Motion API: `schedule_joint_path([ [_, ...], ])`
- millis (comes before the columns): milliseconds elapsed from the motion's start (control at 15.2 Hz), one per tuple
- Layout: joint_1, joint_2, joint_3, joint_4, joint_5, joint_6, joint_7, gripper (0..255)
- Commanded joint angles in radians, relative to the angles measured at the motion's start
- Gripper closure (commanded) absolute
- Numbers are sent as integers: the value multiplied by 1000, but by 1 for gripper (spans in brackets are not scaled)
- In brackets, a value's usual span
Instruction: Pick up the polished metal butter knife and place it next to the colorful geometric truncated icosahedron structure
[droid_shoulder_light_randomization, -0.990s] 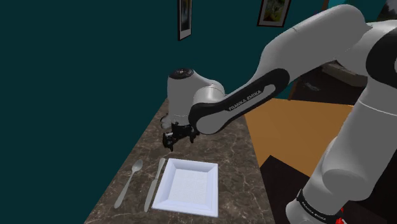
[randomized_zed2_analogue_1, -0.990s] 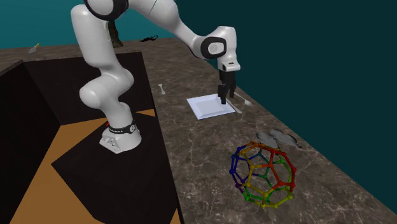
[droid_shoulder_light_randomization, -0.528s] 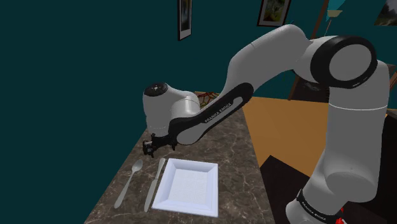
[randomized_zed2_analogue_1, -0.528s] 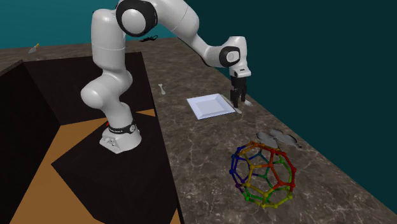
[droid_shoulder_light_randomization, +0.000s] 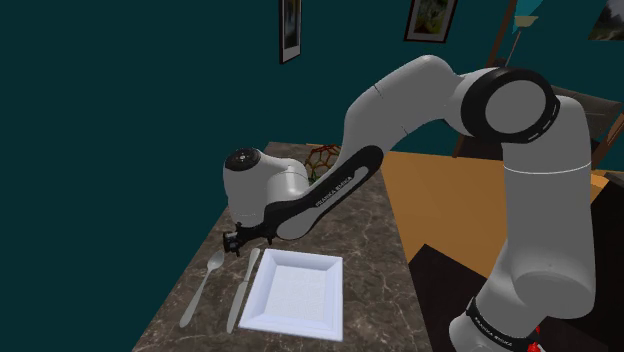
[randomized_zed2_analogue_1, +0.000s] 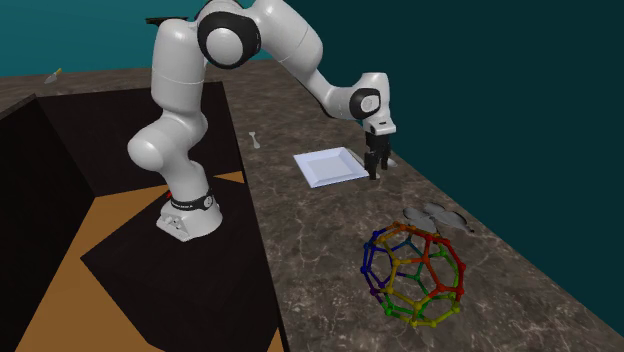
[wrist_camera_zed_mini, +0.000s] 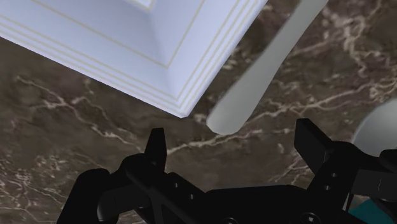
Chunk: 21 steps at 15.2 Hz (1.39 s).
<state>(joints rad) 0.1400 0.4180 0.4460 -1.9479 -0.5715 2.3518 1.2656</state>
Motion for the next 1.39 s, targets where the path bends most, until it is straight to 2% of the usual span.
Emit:
schedule_joint_path([
  [0,1,7,-3,0,-5,6,3,0],
  [396,1,7,-3,0,-5,6,2,0],
  [462,1,7,-3,0,-5,6,2,255],
  [1056,0,7,-3,1,-6,6,3,255],
  [1320,-11,-28,13,7,26,-29,-25,255],
])
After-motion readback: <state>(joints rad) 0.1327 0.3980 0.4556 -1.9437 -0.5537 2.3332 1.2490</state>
